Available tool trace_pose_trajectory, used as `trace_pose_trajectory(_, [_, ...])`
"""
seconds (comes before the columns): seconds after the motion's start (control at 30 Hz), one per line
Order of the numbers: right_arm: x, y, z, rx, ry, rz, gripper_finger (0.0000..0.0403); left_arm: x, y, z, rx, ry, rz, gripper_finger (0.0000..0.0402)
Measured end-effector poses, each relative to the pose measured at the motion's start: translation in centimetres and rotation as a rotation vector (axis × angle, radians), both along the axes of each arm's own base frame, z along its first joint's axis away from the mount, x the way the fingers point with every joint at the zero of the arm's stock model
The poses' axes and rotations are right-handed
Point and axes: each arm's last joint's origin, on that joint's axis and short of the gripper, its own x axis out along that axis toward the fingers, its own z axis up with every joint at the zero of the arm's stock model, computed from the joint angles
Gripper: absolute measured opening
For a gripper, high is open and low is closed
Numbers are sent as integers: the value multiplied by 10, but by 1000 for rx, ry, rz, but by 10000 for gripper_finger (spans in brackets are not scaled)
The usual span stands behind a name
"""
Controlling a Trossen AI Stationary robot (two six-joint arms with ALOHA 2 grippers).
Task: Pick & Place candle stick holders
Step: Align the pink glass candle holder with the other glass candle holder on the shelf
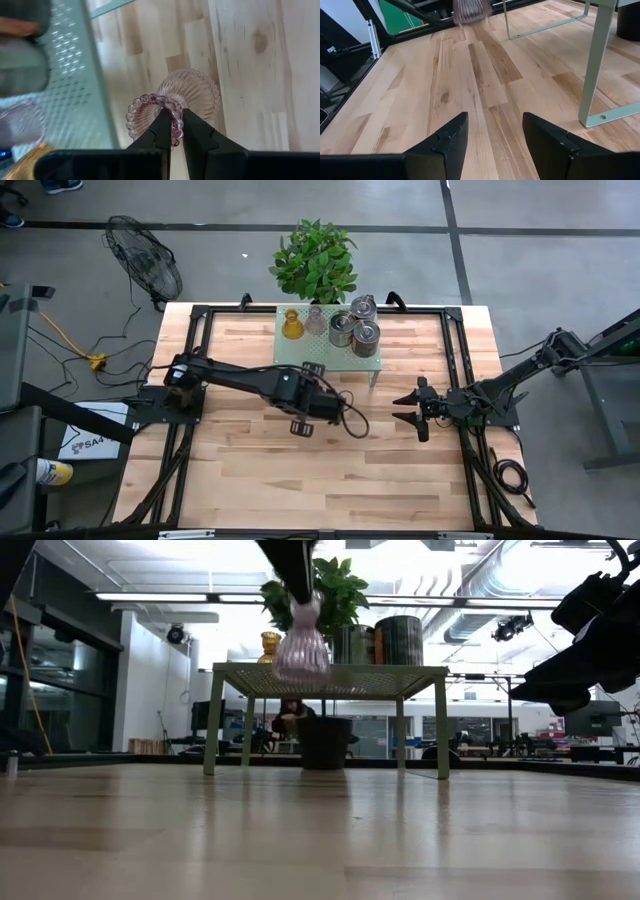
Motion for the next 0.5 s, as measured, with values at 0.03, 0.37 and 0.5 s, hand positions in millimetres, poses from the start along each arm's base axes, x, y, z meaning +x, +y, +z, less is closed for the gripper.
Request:
trace_pose_trajectory(0.03, [0,0,0,0,0,0,183,-2,-1,6,3,-5,13,18])
trace_pose_trajectory(0.37, [0,0,0,0,0,0,183,-20,4,59,-18,-104,82,18])
trace_pose_trajectory(0.5, [0,0,0,0,0,0,183,-24,12,74,-11,-146,106,18])
